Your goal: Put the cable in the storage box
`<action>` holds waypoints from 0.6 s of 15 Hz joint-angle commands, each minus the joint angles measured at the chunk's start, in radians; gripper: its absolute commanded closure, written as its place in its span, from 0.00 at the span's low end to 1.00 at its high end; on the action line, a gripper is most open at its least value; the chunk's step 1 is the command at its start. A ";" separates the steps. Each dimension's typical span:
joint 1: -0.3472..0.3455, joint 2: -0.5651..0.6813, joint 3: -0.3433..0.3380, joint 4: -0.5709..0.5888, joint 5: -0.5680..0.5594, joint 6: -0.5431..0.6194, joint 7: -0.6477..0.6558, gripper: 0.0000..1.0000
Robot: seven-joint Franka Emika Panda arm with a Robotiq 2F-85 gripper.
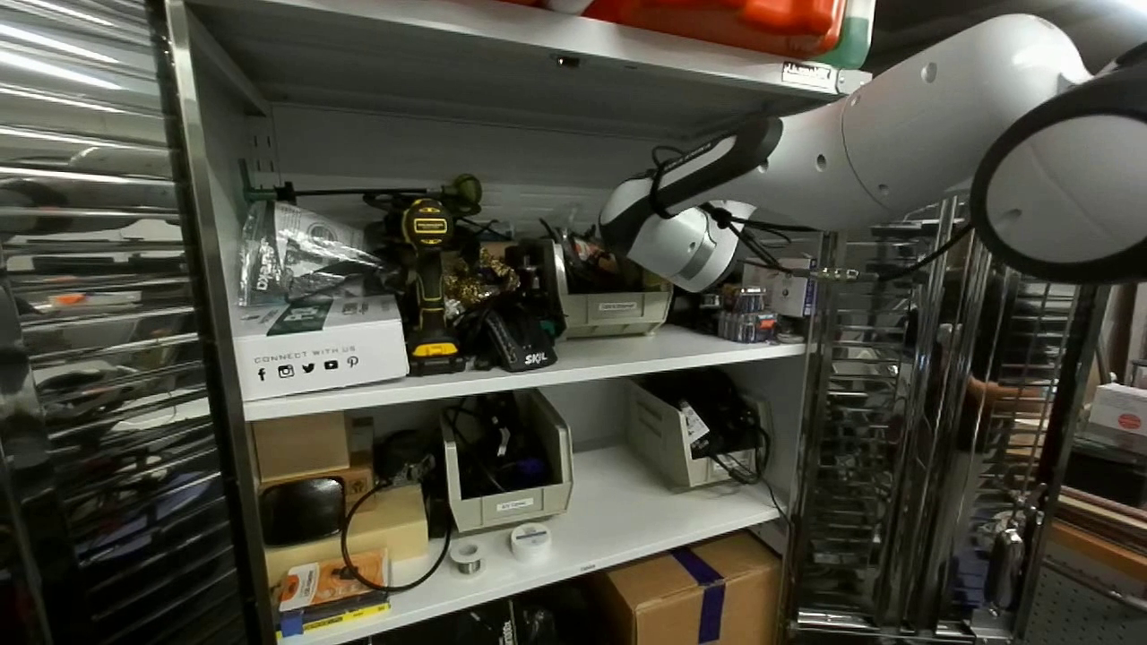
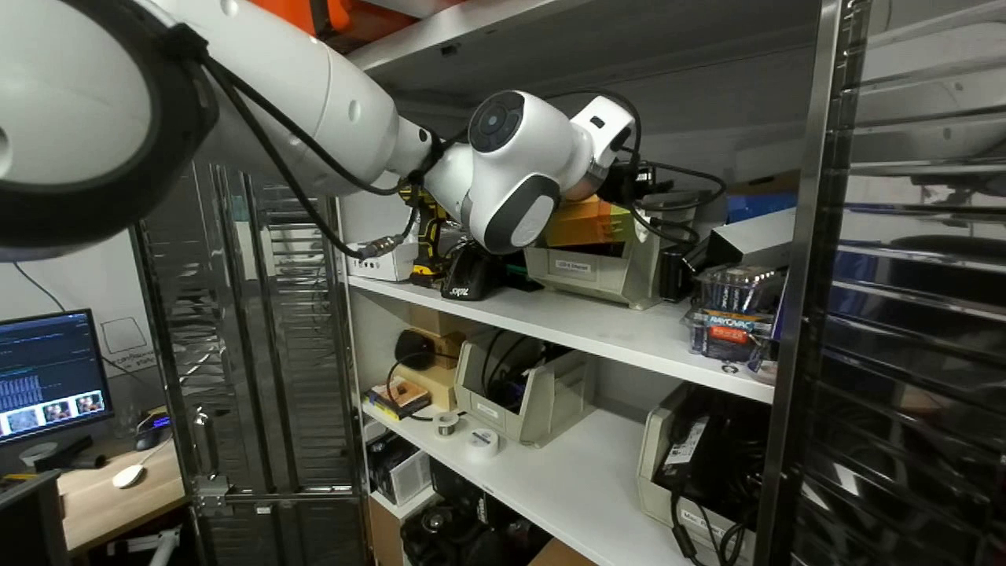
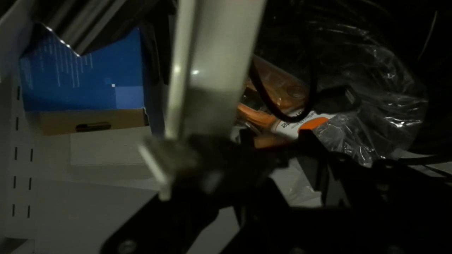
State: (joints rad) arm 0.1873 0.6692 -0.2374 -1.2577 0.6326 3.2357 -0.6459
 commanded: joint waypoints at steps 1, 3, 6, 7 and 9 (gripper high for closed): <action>0.050 -0.001 -0.081 0.058 0.012 -0.110 0.097 0.33; -0.021 -0.042 0.020 0.038 -0.191 -0.133 0.275 0.17; -0.062 -0.085 0.093 0.024 -0.354 -0.175 0.427 0.00; -0.029 -0.097 0.061 0.017 -0.266 -0.206 0.362 0.00; -0.035 -0.133 0.074 -0.016 -0.281 -0.244 0.372 0.00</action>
State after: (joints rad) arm 0.1538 0.6016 -0.1797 -1.2262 0.3410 3.0469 -0.2695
